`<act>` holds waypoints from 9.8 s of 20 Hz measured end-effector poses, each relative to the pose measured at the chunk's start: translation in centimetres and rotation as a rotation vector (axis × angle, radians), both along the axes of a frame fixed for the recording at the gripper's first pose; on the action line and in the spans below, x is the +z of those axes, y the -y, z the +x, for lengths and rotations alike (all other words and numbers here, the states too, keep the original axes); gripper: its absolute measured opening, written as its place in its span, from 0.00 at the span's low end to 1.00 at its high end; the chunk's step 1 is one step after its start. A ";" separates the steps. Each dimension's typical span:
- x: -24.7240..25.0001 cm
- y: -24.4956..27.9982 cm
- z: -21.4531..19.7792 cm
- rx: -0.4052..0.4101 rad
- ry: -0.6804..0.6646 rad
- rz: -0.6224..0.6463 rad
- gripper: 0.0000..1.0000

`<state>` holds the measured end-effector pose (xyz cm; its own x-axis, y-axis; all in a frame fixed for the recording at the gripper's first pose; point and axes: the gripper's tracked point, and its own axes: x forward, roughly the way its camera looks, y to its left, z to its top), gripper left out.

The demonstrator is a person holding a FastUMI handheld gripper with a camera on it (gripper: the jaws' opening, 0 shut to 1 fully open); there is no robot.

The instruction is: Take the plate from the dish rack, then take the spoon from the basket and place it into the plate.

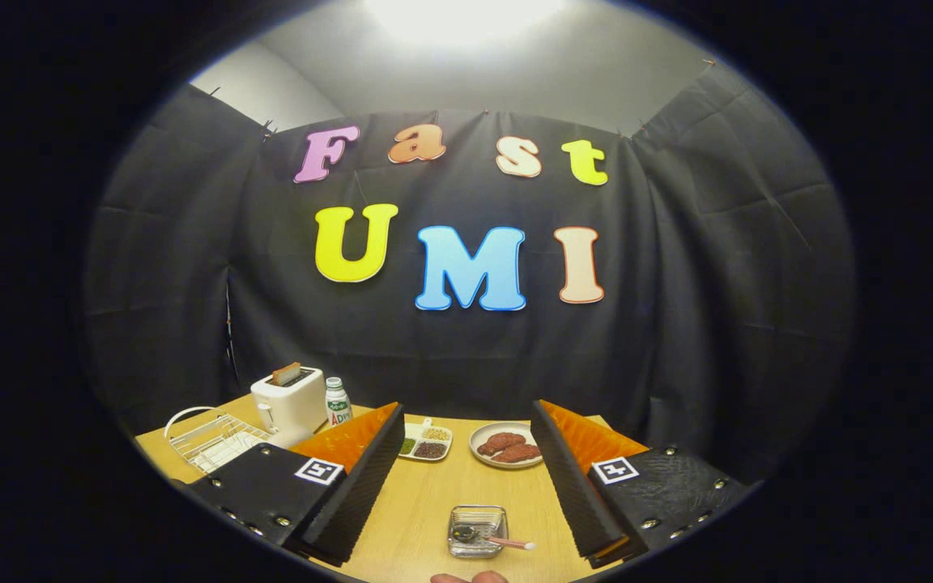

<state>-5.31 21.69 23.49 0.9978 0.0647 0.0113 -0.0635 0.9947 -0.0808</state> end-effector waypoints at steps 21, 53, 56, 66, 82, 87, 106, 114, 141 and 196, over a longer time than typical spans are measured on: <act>-12.7 -20.3 5.4 0.187 -0.763 0.091 0.96; -15.4 -19.8 5.4 -0.188 -0.956 -0.122 0.32; -14.7 -18.8 3.4 -0.143 -0.970 -0.047 0.32; -11.7 -12.0 -4.4 -0.104 -1.001 0.200 0.32; -21.1 -0.6 -9.8 -0.066 -1.074 0.398 0.32; -24.8 0.0 -9.3 -0.011 -1.056 0.447 0.32; -31.0 4.8 -8.7 0.164 -0.924 0.433 0.52; -25.7 9.3 -7.6 0.112 -0.636 0.296 0.52; -19.2 8.7 3.1 0.061 -0.056 0.006 0.41; -14.4 -4.6 -9.1 0.204 -0.392 -0.107 0.05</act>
<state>-14.38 26.25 9.06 0.8921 0.2409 -0.3823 -0.3039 0.9460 -0.1131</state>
